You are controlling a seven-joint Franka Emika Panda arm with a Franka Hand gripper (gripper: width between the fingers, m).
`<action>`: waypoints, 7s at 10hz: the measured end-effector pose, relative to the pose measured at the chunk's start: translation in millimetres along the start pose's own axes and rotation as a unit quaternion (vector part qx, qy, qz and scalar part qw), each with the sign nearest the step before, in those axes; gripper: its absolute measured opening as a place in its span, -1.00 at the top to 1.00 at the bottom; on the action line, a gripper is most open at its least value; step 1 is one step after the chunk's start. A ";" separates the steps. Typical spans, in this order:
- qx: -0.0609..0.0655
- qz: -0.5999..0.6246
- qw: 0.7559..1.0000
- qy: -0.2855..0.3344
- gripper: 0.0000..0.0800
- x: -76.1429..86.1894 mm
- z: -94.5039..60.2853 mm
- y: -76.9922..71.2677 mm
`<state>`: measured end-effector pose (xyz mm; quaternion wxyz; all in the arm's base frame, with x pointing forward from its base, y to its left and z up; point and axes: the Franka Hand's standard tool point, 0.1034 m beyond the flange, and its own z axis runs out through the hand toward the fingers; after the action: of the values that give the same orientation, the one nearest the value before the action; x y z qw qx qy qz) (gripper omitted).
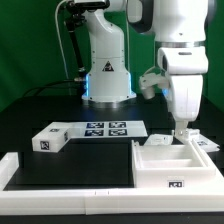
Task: Assemble cabinet
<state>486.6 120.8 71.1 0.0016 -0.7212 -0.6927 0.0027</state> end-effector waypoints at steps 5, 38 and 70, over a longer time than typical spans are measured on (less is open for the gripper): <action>-0.014 -0.015 0.999 0.028 -0.99 29.1 18.8 -44.1; 0.010 0.011 1.000 0.015 0.82 -12.5 21.6 -65.6; -0.009 0.035 0.999 0.025 0.82 -11.7 15.2 38.1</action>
Offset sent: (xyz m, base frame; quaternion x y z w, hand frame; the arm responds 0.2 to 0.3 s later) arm -0.0370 0.0408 -0.0289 -0.0450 0.0378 -0.0324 0.9977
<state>524.1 107.6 55.8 0.0127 -0.7446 -0.6670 -0.0218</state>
